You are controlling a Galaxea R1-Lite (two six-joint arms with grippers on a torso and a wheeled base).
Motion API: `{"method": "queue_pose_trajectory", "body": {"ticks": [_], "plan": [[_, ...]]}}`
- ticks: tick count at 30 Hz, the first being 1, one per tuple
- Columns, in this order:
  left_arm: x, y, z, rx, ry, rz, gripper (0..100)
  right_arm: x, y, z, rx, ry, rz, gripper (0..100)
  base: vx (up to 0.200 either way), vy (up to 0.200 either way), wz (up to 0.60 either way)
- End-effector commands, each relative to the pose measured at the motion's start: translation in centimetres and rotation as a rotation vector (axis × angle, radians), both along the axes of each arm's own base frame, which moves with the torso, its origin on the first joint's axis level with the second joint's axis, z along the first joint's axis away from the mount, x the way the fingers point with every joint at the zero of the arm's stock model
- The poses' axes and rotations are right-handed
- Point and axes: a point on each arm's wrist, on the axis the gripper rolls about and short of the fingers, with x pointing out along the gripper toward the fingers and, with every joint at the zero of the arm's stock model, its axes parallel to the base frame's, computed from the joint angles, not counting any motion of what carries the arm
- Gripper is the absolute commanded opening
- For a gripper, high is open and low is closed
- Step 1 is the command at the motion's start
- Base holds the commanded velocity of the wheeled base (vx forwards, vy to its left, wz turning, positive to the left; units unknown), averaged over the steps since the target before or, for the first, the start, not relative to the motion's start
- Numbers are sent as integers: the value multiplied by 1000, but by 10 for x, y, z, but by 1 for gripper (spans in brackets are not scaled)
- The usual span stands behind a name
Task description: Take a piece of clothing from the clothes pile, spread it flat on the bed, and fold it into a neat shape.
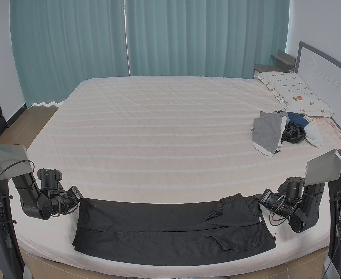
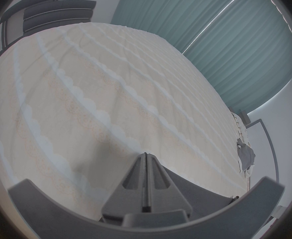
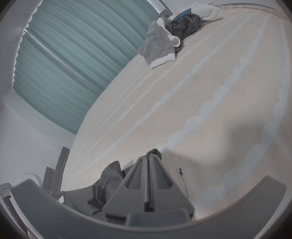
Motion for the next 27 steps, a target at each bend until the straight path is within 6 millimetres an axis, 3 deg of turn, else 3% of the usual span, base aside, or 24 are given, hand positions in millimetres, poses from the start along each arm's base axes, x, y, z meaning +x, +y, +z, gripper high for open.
{"method": "queue_pose_trajectory", "body": {"ticks": [1,6,7,12,17,27], "plan": [[-1,0,-2,-1,8,-1,0,0,-1,-1,-1,1,-4,0,0,0,0],[-1,0,-2,-1,8,-1,0,0,-1,-1,-1,2,-2,0,0,0,0],[-1,-1,-3,-1,9,-3,100,0,-1,-1,-1,4,1,100,0,0,0],[0,-1,-3,-1,8,-3,100,0,0,4,4,-35,0,100,0,0,0],[2,1,-2,-14,-4,4,100,-7,6,35,14,-106,24,100,0,0,0],[8,5,6,-95,-97,69,100,-22,79,41,3,-32,238,100,0,0,0]]}}
